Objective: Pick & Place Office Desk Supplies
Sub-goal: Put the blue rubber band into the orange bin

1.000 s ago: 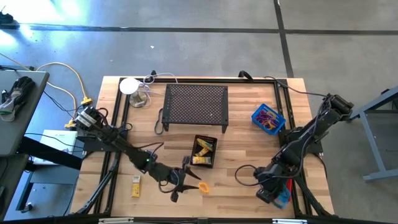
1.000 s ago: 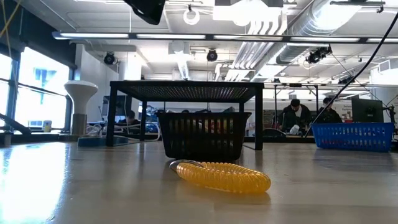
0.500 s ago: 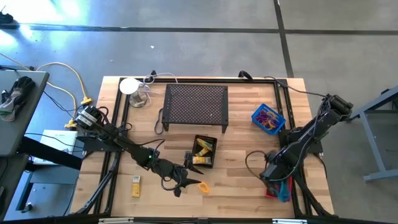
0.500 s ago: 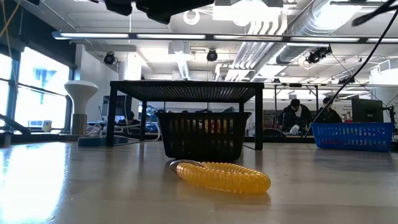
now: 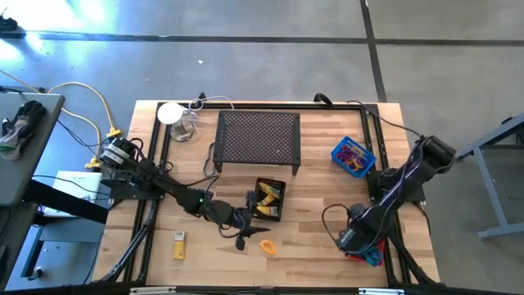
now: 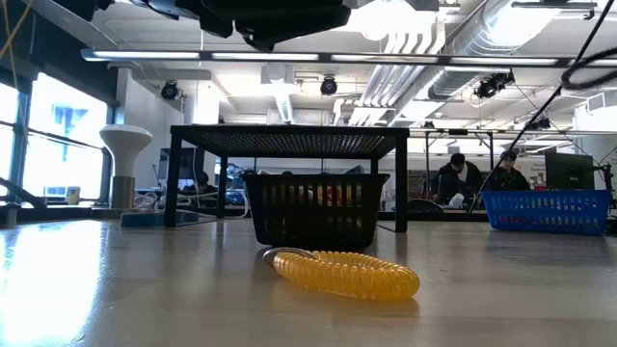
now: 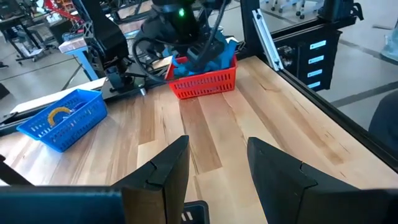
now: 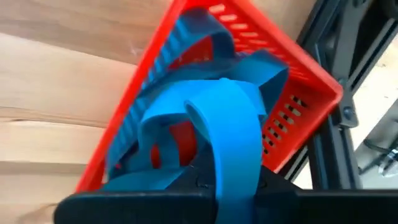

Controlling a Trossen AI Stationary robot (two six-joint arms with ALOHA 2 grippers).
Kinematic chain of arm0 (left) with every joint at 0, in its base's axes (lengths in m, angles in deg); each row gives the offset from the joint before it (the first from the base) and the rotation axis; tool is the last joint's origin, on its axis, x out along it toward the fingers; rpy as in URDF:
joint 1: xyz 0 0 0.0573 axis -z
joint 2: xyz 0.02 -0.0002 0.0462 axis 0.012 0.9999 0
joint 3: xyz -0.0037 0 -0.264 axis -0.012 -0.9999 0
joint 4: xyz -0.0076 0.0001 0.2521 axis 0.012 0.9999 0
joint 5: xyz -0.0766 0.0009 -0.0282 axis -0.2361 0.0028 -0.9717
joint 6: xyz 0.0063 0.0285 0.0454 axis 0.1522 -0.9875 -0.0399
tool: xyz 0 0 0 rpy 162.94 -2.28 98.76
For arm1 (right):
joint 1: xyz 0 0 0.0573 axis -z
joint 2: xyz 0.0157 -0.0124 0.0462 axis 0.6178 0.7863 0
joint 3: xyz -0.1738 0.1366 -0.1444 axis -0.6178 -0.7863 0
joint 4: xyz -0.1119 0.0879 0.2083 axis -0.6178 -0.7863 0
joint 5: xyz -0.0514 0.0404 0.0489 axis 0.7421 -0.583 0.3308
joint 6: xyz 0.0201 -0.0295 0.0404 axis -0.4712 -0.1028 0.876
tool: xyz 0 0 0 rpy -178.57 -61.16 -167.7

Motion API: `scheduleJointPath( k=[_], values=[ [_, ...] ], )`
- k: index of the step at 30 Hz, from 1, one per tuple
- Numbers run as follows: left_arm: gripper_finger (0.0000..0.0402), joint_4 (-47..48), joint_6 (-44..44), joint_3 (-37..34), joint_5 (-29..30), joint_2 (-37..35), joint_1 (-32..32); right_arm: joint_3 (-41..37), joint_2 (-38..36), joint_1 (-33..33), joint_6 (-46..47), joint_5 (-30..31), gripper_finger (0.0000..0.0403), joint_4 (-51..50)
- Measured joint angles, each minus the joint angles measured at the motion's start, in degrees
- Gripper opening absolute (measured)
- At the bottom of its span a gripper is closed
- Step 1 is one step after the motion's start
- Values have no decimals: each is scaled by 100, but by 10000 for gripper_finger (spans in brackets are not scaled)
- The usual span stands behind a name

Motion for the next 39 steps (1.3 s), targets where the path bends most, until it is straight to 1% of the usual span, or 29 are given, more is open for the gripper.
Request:
scheduleJointPath(
  k=[3, 5, 8, 11, 14, 21, 25, 29, 32, 35, 39],
  values=[
    [156, 4, -53, 0, -1, 0, 2, 0, 155, -93, -59, -220, 3, -4],
    [156, 16, -74, 0, 0, 0, 2, 0, 194, -144, -99, -255, 3, -33],
    [156, 68, -70, 0, 0, 0, 2, 0, 197, -268, -14, 48, 3, -95],
    [156, 114, -70, 0, 1, 0, 2, 0, 197, -426, -44, 527, 3, -28],
    [156, 179, -70, 0, 2, 0, 9, 0, 197, -565, -55, 817, 3, 65],
    [156, 193, -70, 0, 2, 0, 9, 0, 197, -872, 30, 904, 7, 167],
    [156, 225, -71, 0, 2, 0, 9, 0, 197, -1008, 185, 947, 38, 312],
    [156, 259, -72, 0, 2, 0, 9, 0, 197, -1119, 446, 1352, 94, 600],
    [156, 304, -72, 0, 4, 0, -9, 0, 197, -1154, 535, 1539, 138, 481],
    [156, 308, -72, 0, 5, 0, -9, 0, 196, -1154, 628, 1384, 167, 385],
    [156, 308, -72, 0, 7, 0, -11, 0, 188, -1152, 532, 959, 184, 268]
  ],
)
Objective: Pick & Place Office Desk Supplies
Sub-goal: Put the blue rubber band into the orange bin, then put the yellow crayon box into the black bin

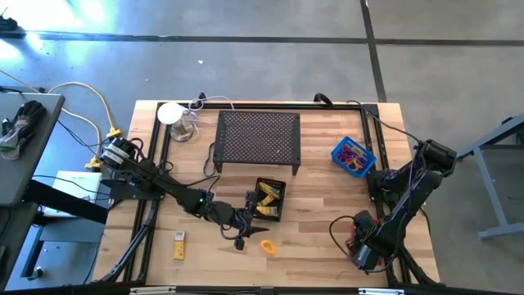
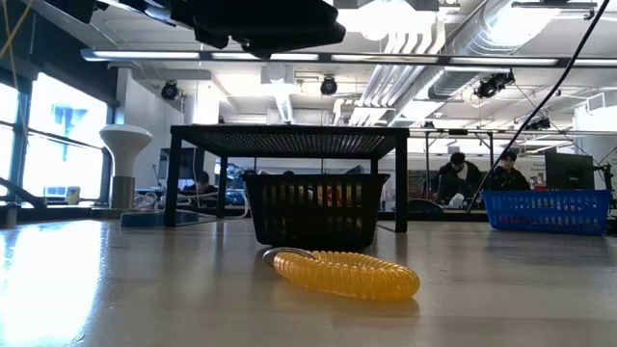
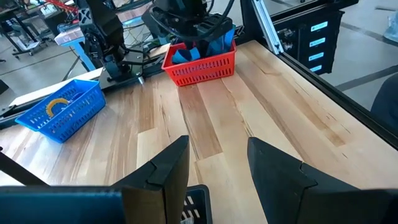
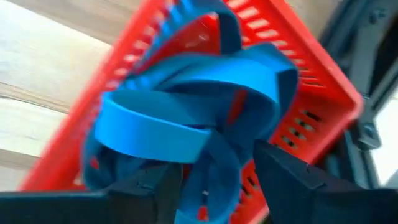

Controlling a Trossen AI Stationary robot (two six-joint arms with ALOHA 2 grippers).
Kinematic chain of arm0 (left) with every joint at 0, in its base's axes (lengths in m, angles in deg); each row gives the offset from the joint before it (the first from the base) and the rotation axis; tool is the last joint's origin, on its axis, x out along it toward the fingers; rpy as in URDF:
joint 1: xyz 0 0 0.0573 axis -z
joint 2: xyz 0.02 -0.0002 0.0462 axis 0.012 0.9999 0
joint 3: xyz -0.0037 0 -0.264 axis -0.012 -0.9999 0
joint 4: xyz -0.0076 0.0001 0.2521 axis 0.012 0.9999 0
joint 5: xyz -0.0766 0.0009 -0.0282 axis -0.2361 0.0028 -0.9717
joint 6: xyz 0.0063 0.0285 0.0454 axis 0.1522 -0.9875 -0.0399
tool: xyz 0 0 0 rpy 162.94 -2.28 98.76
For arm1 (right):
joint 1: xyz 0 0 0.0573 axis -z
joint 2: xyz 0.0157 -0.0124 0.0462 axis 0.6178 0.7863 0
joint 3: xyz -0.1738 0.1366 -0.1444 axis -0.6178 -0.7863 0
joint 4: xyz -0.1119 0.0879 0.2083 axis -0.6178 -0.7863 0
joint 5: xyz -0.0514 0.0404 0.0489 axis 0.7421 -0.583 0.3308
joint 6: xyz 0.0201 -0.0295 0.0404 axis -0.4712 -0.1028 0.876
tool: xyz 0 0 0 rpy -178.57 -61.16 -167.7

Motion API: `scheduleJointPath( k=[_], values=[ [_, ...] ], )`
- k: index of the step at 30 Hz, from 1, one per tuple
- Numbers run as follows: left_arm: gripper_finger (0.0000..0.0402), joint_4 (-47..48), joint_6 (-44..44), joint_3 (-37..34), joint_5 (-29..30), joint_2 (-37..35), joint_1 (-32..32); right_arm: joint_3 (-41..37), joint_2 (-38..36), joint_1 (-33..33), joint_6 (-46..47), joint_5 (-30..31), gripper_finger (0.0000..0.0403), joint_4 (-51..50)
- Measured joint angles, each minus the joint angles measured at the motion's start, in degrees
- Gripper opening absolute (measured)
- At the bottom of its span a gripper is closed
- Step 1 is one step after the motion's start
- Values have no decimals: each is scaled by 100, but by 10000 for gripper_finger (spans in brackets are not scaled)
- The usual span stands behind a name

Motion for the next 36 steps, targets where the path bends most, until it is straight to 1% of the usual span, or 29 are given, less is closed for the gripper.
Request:
scheduleJointPath(
  k=[3, 6, 8, 10, 13, 15, 16, 18, 20, 21, 23, 25, 27, 29, 32, 34, 36],
  values=[
    [156, 14, 1, 0, 0, 0, 0, 144, 0, 0, -81, -84, 187, -308],
    [156, 238, 201, 0, 2, 0, 0, 527, 0, 0, -113, -2, 187, -919],
    [156, 403, 410, -2, 2, 2, 0, 920, -2, 2, -193, 177, 187, -1355],
    [156, 459, 562, -2, 23, 2, 0, 1356, -2, 2, -209, 487, 187, -1822],
    [156, 461, 753, -2, 93, 2, 0, 1951, -7, 0, -220, 1308, 187, -2245],
    [156, 471, 924, -2, 127, 2, 0, 2181, -7, 0, -359, 2187, 187, -2324],
    [156, 497, 1052, -2, 130, 2, 13, 2235, -7, -1, -483, 2749, 187, -2284],
    [156, 613, 1291, -2, 149, 2, 71, 2221, -7, 0, -911, 3906, 187, -2069],
    [156, 910, 1505, -2, 143, -51, 183, 2146, -7, 2, -1512, 4911, 187, -1696],
    [156, 1091, 1634, -2, 142, -101, 252, 2101, -7, 2, -1856, 5318, 187, -1476],
    [156, 1522, 1890, -2, 140, -258, 385, 1970, -7, 13, -2573, 5943, 187, -930],
    [156, 1989, 2287, -2, 227, -467, 511, 1816, -7, 52, -3287, 6392, 187, -323],
    [156, 2577, 2752, -2, 439, -742, 644, 1669, -4, 111, -3945, 6721, 187, 259],
    [156, 3202, 3235, -2, 536, -1017, 760, 1516, -4, 181, -4597, 6946, 187, 821],
    [156, 4277, 3688, -2, 557, -1301, 901, 1218, -4, 303, -5463, 7325, 187, 1629],
    [156, 4610, 4170, -2, 603, -1346, 980, 961, -4, 397, -5898, 7608, 187, 2266],
    [156, 4649, 4604, -2, 601, -1346, 1079, 708, -3, 509, -6353, 7707, 187, 2848]
  ],
)
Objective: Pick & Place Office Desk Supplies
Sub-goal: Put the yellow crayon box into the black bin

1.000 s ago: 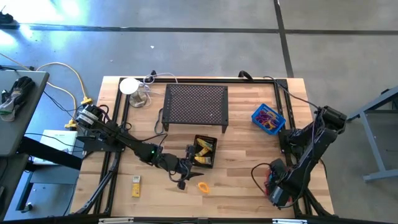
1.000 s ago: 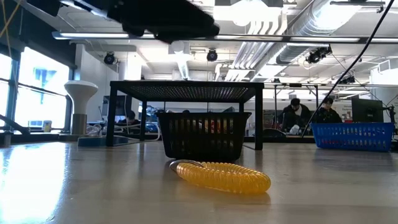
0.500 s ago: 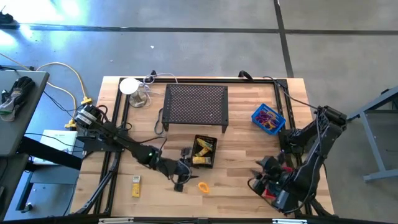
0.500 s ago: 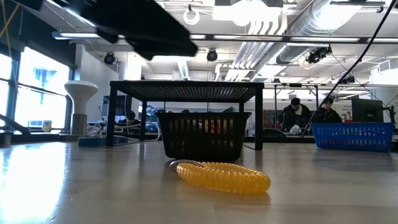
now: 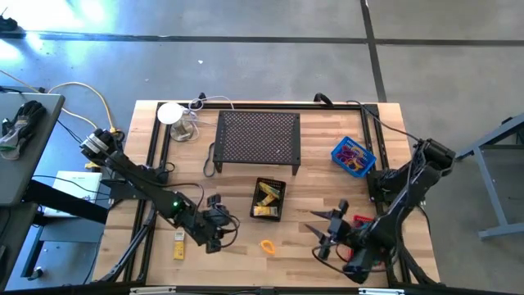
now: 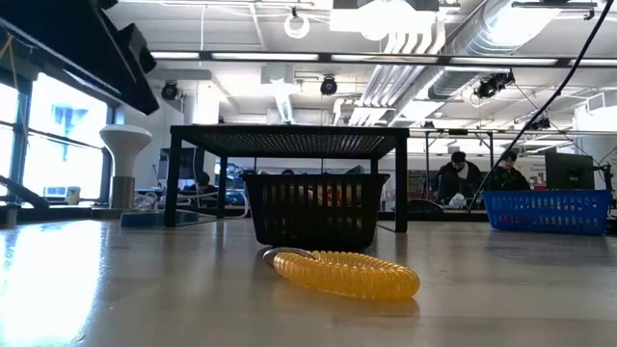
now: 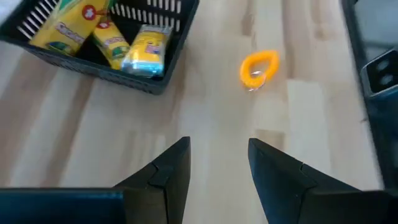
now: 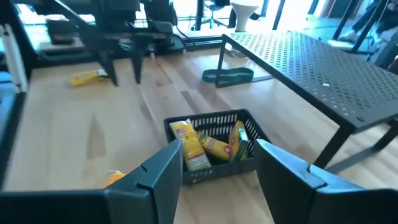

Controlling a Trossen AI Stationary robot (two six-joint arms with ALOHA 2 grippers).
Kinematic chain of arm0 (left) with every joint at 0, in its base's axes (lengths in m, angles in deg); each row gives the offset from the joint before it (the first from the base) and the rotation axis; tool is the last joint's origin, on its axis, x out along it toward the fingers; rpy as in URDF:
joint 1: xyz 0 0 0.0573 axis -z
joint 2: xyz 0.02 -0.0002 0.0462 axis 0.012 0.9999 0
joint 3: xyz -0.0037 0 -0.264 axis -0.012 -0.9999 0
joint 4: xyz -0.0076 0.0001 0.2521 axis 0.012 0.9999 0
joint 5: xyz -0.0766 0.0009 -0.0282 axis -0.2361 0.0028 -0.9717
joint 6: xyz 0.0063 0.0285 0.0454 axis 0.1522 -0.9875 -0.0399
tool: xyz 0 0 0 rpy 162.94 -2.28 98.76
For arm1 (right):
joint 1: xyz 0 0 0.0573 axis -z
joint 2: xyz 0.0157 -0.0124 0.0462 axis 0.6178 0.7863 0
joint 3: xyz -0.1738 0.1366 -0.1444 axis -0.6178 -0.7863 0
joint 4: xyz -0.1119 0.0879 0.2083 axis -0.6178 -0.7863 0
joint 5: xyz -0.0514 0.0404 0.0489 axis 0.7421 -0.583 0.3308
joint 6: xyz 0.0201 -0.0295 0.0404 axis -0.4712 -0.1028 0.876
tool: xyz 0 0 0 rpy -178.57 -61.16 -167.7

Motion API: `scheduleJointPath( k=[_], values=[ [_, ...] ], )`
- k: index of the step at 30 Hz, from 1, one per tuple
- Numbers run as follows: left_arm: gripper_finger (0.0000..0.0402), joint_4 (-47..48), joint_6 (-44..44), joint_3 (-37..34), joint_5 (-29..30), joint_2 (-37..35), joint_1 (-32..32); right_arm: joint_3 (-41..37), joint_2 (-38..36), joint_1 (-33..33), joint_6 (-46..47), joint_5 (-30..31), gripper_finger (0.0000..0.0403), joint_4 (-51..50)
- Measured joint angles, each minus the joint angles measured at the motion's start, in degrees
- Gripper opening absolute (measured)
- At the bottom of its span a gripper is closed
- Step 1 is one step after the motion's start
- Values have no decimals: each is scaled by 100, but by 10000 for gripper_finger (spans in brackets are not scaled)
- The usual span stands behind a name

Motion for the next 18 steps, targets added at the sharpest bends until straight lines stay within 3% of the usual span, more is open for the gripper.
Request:
scheduleJointPath(
  k=[7, 12, 18],
  values=[
    [156, -6, 691, 0, -651, 26, 363, -481, 1, 332, -1224, -416, 182, 1375],
    [156, 219, 1764, 0, -1065, 24, 496, -520, 1, 490, -1912, -769, 180, 1967],
    [156, 301, 3425, 0, -2293, 24, 643, -520, 1, 640, -2424, -1337, 181, 2342]
  ],
)
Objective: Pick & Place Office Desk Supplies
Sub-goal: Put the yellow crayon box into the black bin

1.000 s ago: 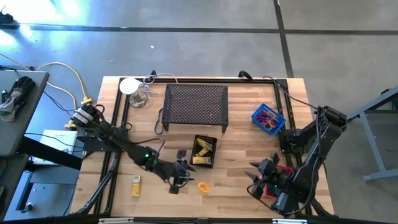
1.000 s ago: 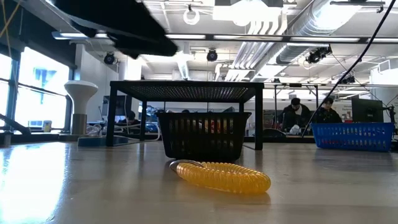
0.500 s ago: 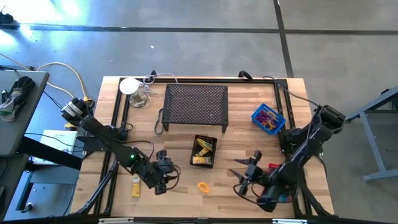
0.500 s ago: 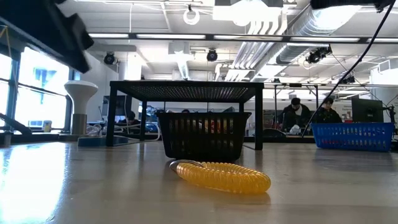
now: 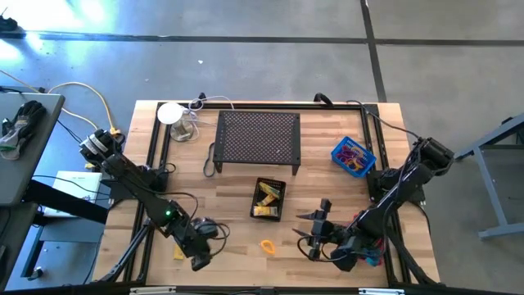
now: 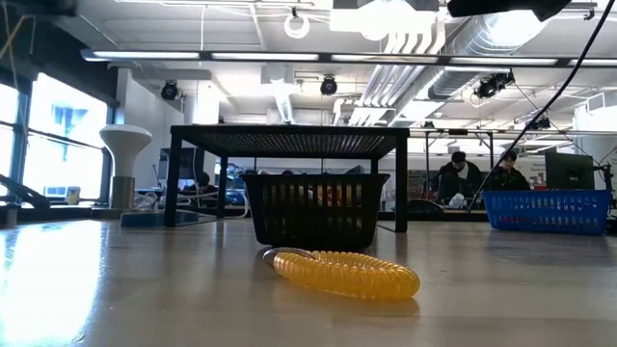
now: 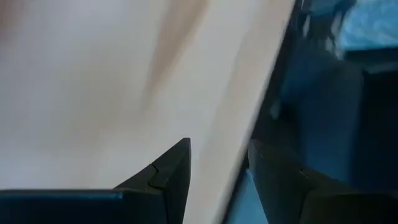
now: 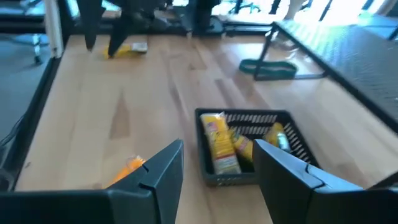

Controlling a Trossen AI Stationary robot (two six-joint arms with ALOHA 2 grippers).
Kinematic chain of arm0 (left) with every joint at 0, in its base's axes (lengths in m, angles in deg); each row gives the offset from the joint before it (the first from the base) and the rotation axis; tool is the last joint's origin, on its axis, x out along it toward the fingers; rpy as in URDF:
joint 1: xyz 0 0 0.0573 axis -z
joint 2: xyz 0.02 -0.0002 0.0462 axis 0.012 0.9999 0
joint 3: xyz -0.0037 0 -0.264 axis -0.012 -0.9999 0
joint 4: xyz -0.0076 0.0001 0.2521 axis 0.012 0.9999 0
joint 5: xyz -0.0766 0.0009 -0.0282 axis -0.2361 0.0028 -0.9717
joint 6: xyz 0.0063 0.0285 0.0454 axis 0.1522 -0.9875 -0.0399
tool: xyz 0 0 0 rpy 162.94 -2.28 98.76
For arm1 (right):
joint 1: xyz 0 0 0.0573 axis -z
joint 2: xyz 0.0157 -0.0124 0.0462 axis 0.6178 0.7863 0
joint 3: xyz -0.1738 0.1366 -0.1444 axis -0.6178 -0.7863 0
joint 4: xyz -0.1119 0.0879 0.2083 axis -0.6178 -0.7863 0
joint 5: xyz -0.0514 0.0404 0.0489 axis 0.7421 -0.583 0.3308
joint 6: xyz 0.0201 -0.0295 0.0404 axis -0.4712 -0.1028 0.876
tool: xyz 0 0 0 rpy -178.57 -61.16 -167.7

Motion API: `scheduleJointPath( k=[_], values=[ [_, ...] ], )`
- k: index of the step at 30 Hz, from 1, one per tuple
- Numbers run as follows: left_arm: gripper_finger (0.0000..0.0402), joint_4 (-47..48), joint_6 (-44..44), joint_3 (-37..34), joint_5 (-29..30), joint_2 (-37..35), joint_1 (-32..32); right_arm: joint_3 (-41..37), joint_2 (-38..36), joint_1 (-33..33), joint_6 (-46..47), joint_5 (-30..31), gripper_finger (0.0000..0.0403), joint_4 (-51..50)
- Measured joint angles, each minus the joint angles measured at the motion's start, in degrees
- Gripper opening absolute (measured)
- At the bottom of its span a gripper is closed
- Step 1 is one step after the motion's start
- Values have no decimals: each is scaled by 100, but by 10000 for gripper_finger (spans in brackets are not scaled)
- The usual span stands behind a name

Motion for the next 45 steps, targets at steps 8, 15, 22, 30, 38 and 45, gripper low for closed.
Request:
scheduleJointPath(
  k=[8, 15, 22, 30, 38, 45],
  values=[
    [156, 12, 1000, 0, -994, 0, 122, 2, 59, 115, -50, -396, 176, 111],
    [156, -268, 250, 0, -834, 1, 218, -7, 186, 196, -913, -778, 176, 794],
    [159, -8, 1222, 0, -972, 153, 91, 0, 181, 386, -1089, -1398, 176, 1290],
    [160, 118, 1489, 0, -1292, 149, -133, 0, 181, 520, -1207, -1540, 176, 1345],
    [208, 162, 1148, 0, -615, 149, -196, 0, 179, 522, -1281, -1550, 176, 1568],
    [262, 263, 1877, 0, -1362, 149, -660, 0, 175, 522, -1440, -1526, 176, 1644]
  ],
)
